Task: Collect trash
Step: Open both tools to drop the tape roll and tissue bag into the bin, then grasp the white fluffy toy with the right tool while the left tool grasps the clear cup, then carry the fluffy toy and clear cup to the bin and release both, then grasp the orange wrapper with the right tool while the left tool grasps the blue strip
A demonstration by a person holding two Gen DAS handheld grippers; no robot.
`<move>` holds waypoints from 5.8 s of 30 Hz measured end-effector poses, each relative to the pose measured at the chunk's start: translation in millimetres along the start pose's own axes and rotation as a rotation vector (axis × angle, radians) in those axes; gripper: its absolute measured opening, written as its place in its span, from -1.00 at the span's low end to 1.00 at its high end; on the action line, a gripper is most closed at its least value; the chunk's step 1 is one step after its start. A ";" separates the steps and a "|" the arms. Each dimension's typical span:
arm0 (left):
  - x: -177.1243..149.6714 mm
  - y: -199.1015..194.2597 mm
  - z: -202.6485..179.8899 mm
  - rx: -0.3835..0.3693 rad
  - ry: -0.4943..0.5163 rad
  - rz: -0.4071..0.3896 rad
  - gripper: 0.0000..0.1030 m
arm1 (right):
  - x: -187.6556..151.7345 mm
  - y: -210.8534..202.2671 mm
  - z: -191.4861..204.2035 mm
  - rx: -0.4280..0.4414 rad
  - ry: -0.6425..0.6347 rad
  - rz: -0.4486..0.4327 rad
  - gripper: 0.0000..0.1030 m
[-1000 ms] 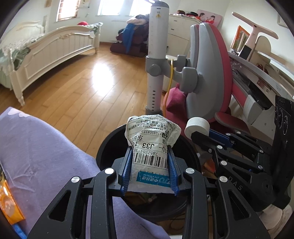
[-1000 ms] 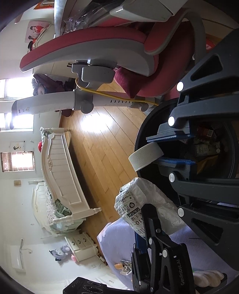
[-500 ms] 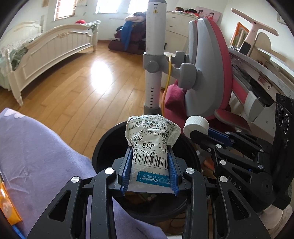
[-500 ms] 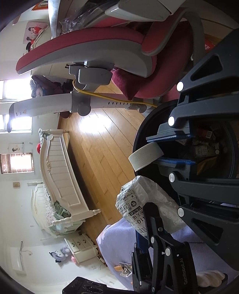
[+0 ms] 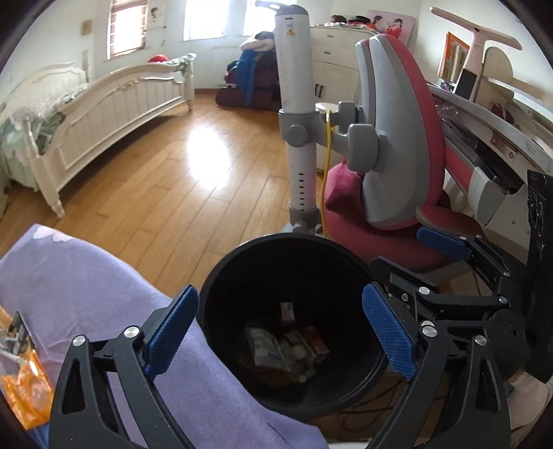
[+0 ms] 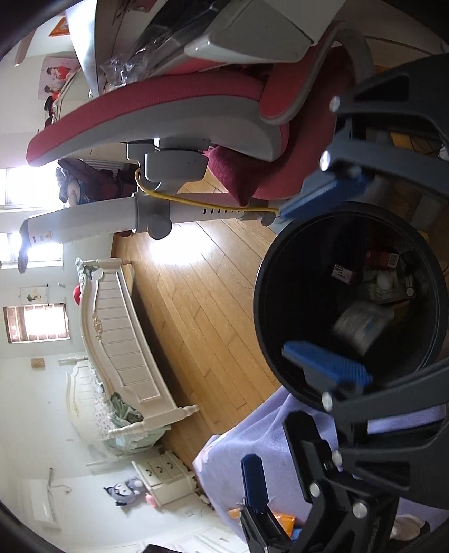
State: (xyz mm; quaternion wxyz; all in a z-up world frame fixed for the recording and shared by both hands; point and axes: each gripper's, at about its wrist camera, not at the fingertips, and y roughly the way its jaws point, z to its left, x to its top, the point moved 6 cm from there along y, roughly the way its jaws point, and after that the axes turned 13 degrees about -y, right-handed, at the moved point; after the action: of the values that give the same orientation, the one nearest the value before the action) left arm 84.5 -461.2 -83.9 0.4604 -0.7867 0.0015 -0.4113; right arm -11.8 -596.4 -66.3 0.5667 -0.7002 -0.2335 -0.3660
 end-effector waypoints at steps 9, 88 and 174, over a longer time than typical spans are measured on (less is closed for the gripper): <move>-11.1 -67.3 37.5 0.074 -0.034 -0.086 0.87 | 6.7 -8.3 24.7 0.085 -0.023 -0.014 0.68; 1.3 -77.2 43.9 -0.065 -0.077 -0.115 -0.10 | 31.1 -16.4 60.1 0.240 -0.016 -0.063 -0.02; -60.7 -115.2 292.9 0.223 -0.493 -0.011 -0.17 | 63.3 3.6 267.7 0.704 -0.211 0.108 0.28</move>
State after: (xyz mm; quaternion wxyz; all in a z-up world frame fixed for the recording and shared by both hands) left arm 190.9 -159.9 -109.2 0.5283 -0.8075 -0.1603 -0.2075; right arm 96.7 -344.6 -43.4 0.7642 -0.5076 -0.3649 -0.1588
